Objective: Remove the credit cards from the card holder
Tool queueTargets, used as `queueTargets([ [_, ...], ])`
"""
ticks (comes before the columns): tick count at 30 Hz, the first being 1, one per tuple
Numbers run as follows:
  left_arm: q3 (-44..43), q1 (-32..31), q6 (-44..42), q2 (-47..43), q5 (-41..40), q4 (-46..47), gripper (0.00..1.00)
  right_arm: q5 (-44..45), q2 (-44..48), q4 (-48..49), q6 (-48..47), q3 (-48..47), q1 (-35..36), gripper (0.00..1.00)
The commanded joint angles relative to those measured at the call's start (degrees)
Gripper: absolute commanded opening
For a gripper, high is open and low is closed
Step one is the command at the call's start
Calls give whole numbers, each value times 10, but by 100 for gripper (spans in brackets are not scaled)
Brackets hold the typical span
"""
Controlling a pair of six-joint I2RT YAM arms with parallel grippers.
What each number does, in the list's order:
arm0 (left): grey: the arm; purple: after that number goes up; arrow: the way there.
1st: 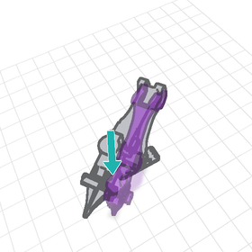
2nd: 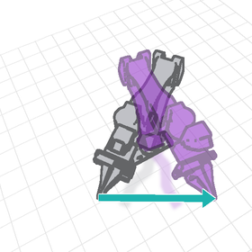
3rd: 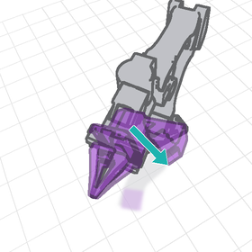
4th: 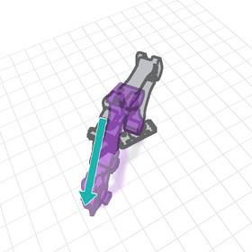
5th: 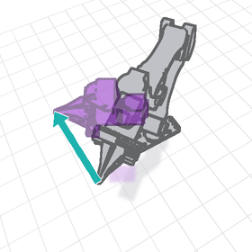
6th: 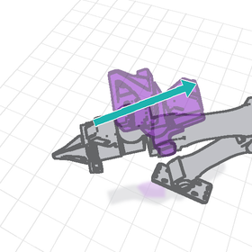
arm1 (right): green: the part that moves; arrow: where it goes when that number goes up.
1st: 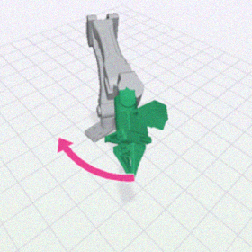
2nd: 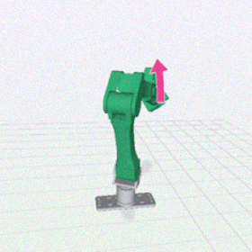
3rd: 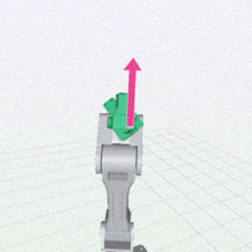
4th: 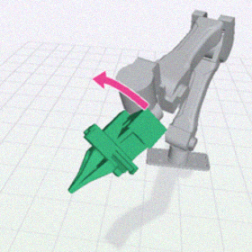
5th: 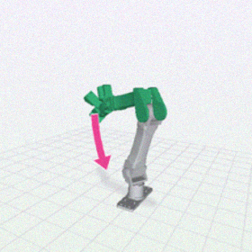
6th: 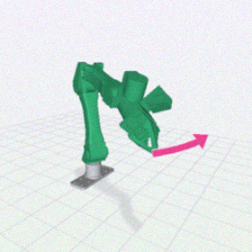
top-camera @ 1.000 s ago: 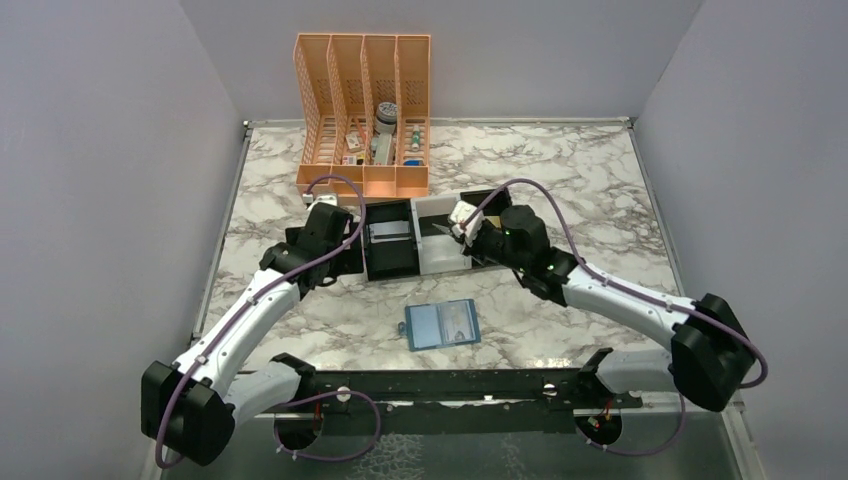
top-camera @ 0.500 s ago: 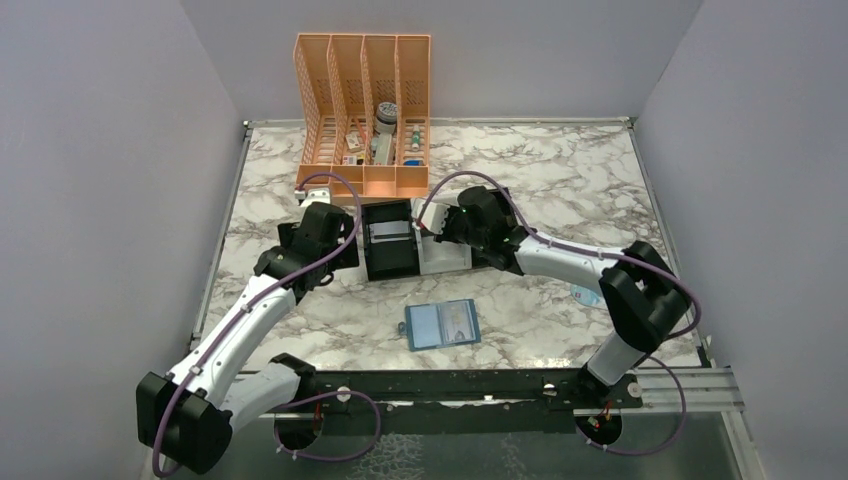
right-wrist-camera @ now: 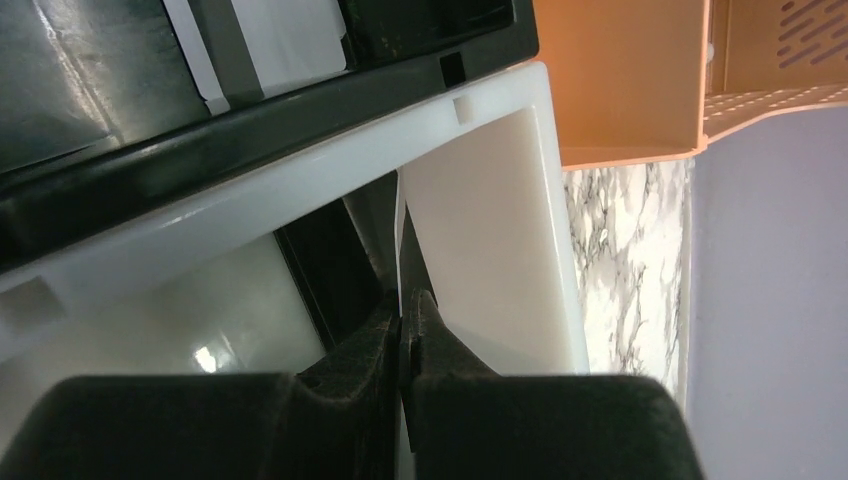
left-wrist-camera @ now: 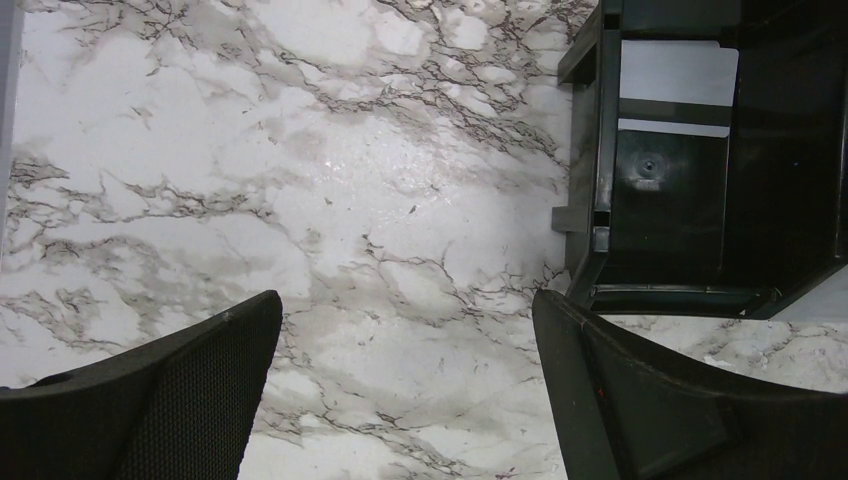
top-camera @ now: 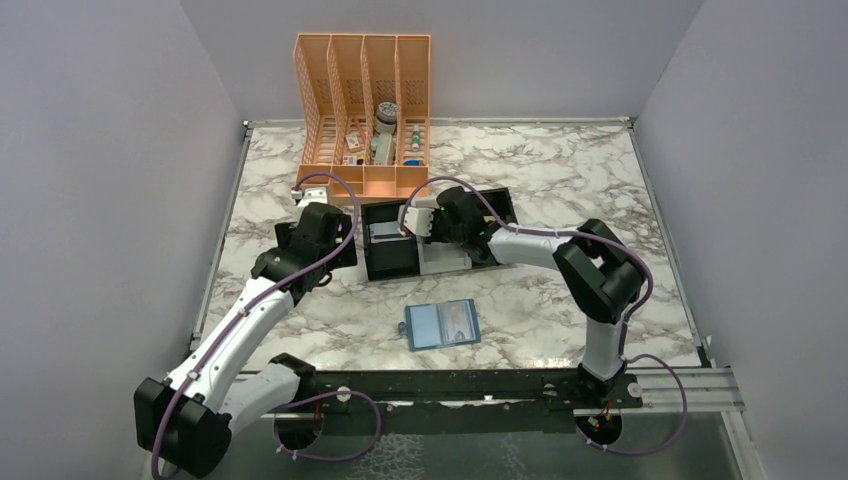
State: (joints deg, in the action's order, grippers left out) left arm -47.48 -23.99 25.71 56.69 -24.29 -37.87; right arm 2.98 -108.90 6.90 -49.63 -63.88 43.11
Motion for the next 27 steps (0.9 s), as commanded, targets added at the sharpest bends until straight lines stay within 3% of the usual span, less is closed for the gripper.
queueTargets([
  [1,-2,5,0,-15,-25,7,99,8,-22,18,-21,-27,1,2],
  [8,-3,6,-1,-8,-22,8,99,13,-41,10,-29,-27,1,9],
  [11,-3,8,-1,-2,-22,7,99,5,-39,-6,-32,-26,1,26],
  [16,-4,9,-2,4,-18,7,99,-4,-32,-16,-25,-24,1,30],
  [18,-4,10,-3,5,-17,7,99,-19,-27,-31,-19,-25,1,39],
  [27,-5,12,-7,11,-3,7,99,-25,-6,-39,-7,-13,1,41],
])
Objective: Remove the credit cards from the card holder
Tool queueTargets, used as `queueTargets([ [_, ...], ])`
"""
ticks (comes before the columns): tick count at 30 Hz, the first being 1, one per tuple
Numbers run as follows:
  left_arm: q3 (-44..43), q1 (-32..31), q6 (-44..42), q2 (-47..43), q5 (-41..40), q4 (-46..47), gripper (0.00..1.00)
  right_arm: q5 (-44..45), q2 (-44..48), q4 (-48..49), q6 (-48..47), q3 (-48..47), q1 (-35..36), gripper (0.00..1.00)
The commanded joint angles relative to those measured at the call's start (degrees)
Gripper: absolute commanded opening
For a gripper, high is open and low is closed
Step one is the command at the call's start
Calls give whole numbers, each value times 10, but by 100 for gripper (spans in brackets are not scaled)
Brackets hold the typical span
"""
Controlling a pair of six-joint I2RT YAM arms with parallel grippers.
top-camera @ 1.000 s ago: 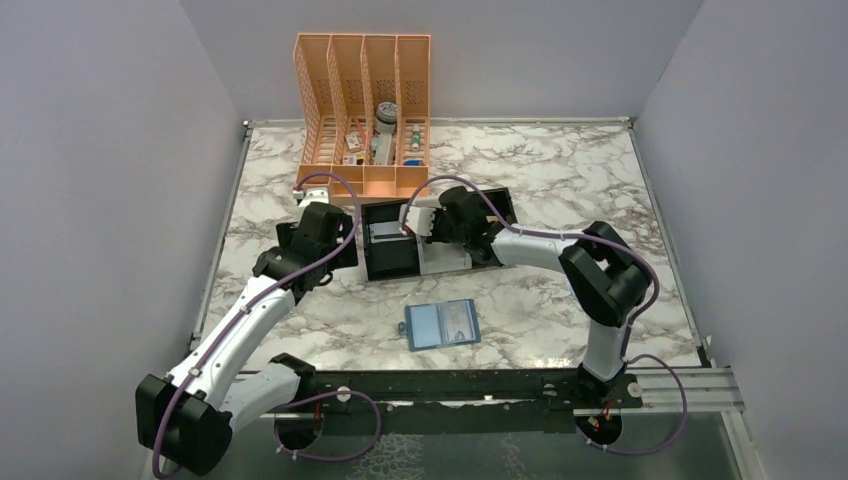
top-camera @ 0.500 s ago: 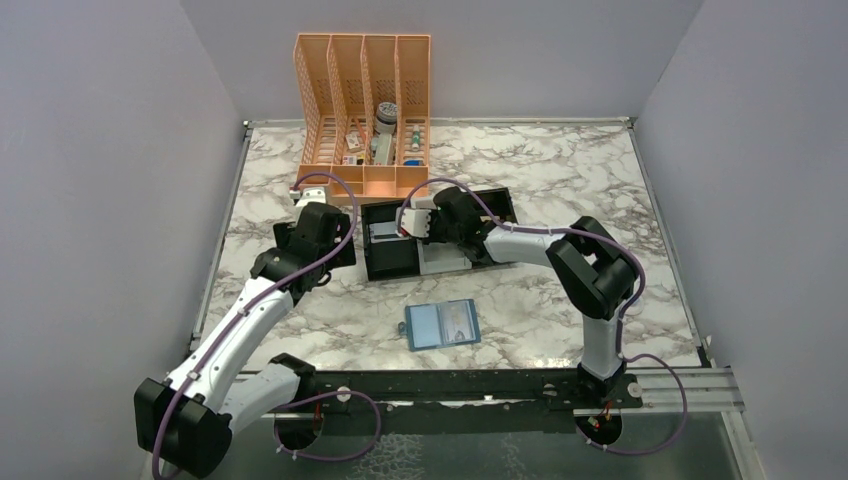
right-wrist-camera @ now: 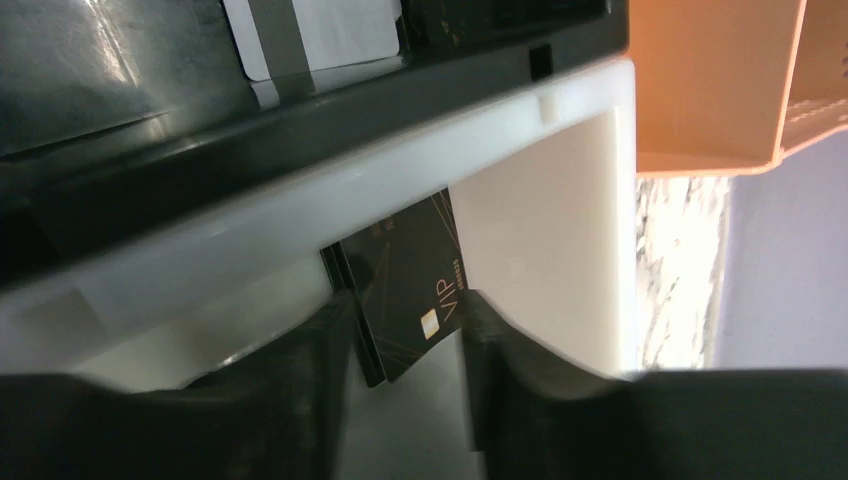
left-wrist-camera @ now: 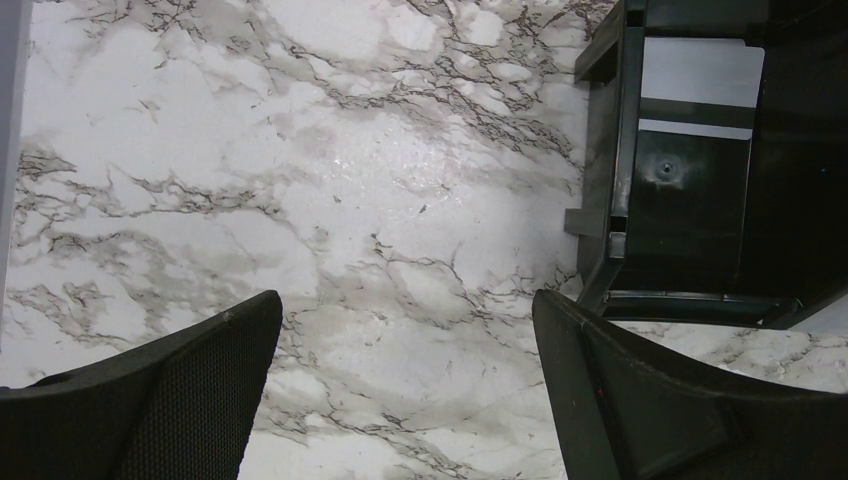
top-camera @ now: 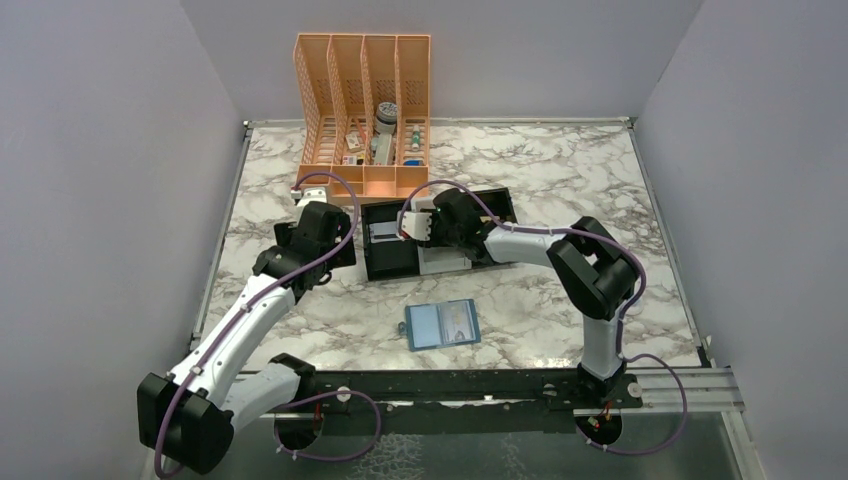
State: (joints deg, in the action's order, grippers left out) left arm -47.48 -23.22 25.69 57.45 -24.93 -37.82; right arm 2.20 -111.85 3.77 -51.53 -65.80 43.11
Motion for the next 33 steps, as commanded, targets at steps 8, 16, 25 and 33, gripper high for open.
queueTargets([
  [8,-3,4,-7,-2,8,8,99,-32,50,10,67,6,0,58],
  [16,-3,4,-11,-2,20,11,99,-37,151,104,194,66,-5,58],
  [25,4,5,-30,-24,95,37,99,71,357,103,594,227,-10,84],
  [33,48,4,4,-49,400,163,99,-50,460,-51,844,322,-10,97],
])
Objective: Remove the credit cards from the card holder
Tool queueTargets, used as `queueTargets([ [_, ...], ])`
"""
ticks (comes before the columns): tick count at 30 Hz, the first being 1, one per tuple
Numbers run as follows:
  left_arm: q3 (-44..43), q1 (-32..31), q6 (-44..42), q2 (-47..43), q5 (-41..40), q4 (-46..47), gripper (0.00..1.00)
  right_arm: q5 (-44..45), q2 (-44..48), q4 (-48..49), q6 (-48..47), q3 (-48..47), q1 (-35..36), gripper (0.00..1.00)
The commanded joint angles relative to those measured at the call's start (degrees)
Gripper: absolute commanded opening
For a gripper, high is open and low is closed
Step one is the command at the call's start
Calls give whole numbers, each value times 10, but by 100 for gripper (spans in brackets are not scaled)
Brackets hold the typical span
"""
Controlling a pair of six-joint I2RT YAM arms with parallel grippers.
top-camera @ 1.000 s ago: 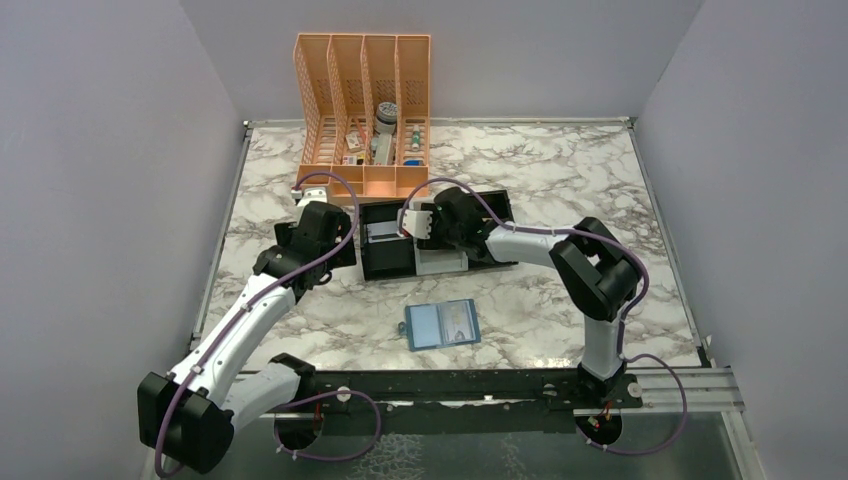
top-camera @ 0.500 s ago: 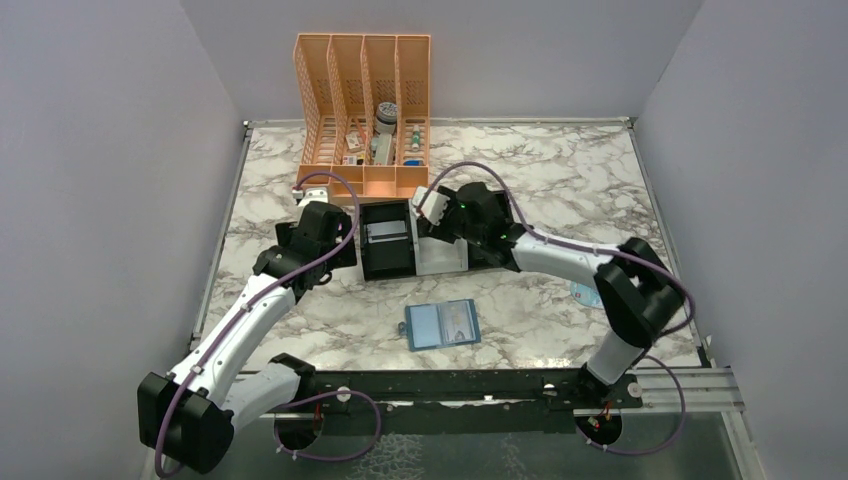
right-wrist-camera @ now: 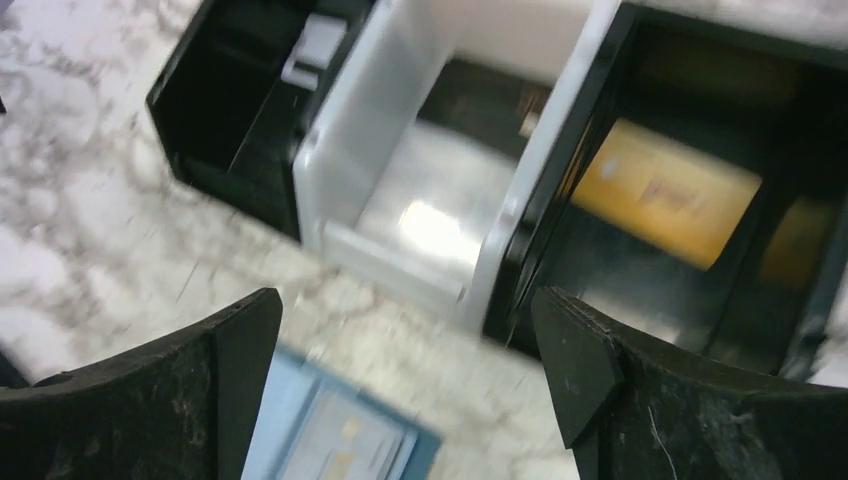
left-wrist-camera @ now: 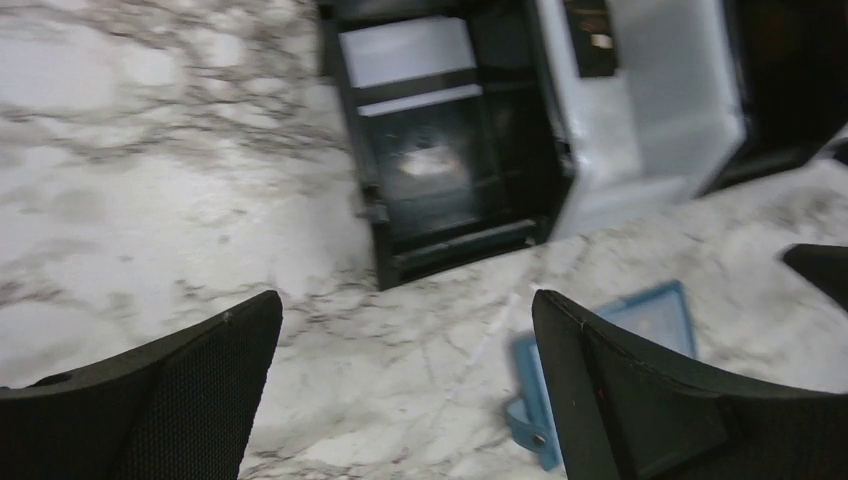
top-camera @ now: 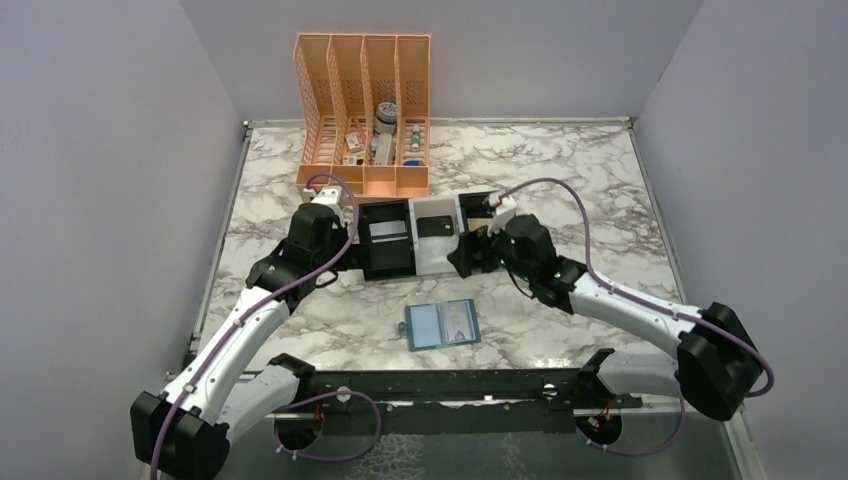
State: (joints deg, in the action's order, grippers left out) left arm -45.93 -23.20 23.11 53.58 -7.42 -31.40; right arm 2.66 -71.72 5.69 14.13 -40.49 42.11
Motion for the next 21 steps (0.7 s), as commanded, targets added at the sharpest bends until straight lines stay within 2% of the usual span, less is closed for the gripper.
queueTargets([
  [1,42,4,57,-4,269,125,99,-73,80,-52,222,98,0,95],
  [3,68,-1,119,6,346,188,94,-112,118,-8,292,151,0,86],
  [5,90,-22,176,13,369,238,89,-135,134,33,341,192,0,77],
  [7,96,-61,190,19,345,247,87,-138,136,27,369,207,0,74],
  [11,86,-164,208,52,281,237,80,-135,122,-33,370,185,0,61],
  [14,88,-235,234,67,229,236,78,-137,122,-38,370,185,0,53],
  [21,94,-310,284,130,156,234,66,-133,121,-53,382,200,0,38],
])
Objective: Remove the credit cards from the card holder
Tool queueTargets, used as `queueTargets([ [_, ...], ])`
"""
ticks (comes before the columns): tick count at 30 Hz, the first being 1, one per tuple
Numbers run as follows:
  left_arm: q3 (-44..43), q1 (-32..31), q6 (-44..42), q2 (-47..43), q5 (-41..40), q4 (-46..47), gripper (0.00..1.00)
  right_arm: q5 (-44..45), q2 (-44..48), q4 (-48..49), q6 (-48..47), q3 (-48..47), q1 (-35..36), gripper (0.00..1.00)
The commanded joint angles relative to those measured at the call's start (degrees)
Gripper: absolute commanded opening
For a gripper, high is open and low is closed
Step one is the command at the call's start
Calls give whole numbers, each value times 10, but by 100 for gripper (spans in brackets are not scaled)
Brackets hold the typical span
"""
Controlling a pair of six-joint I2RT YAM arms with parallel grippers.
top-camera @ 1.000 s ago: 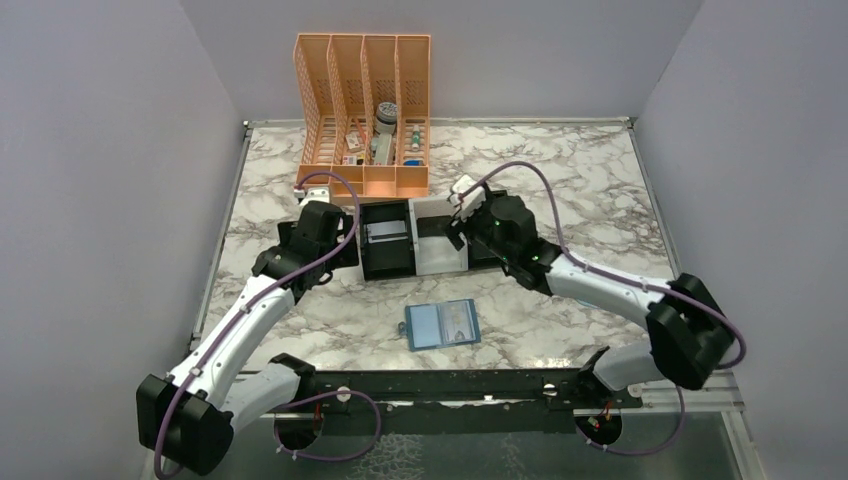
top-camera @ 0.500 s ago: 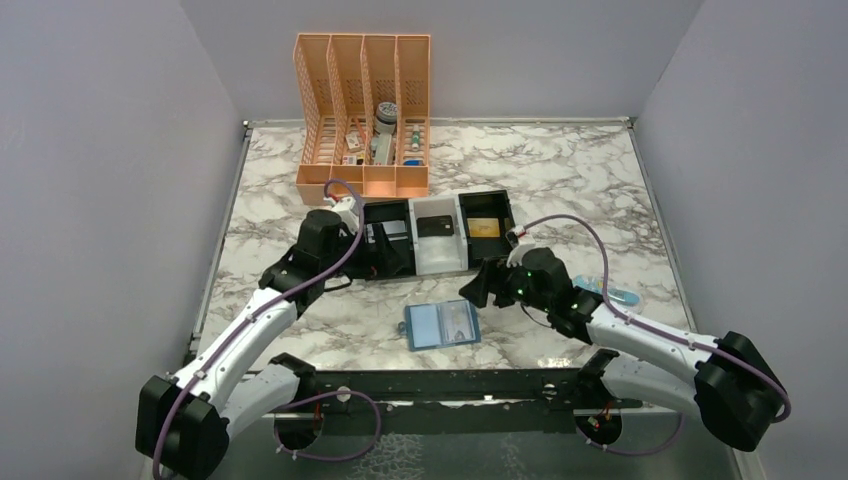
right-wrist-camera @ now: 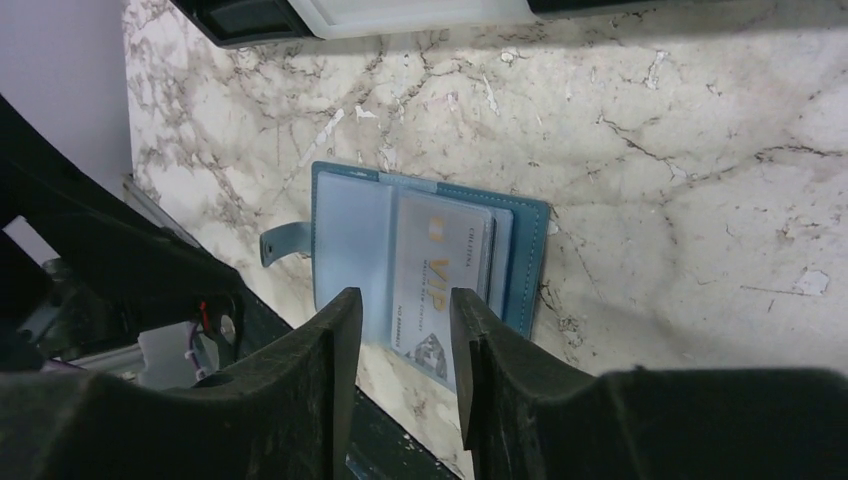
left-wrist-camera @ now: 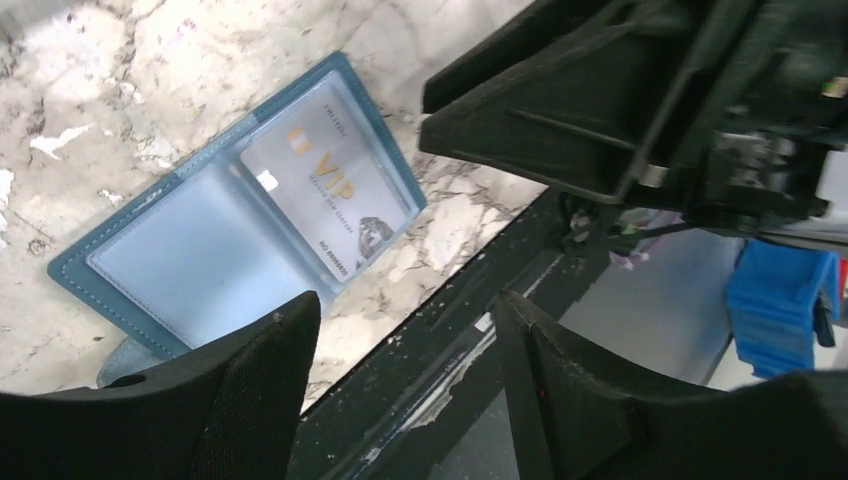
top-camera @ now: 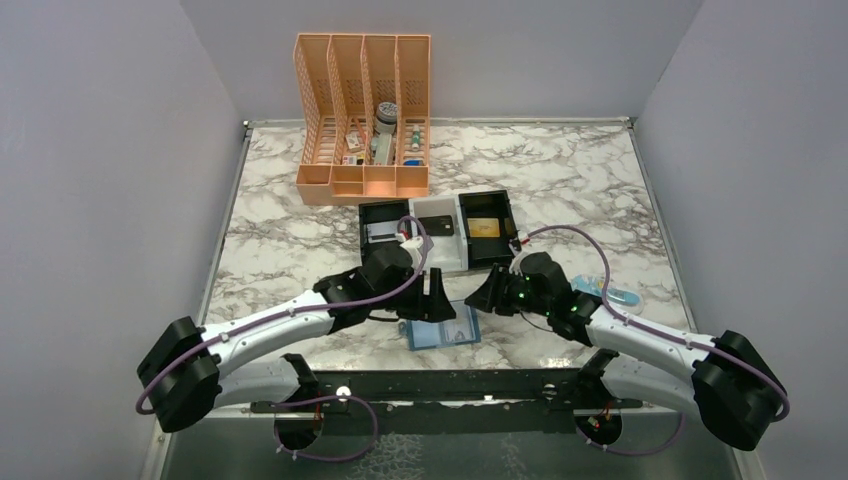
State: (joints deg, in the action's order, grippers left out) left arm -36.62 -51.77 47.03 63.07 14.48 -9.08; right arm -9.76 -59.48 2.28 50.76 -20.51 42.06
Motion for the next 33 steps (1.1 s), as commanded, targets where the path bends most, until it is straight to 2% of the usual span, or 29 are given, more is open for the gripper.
queueTargets([
  [1,2,-30,52,45,-71,11,65,-15,-1,-17,16,4,0,37],
  [4,0,-47,72,74,-96,12,61,-30,-2,-13,11,9,0,32],
  [10,4,-60,108,118,-122,31,54,-54,-22,0,10,14,0,29],
  [16,31,-60,145,148,-119,88,50,-90,-70,26,5,7,0,25],
  [24,36,-60,157,176,-116,106,43,-115,-116,43,-2,2,0,25],
  [33,61,-60,173,202,-98,164,27,-107,-134,37,-3,7,0,21],
])
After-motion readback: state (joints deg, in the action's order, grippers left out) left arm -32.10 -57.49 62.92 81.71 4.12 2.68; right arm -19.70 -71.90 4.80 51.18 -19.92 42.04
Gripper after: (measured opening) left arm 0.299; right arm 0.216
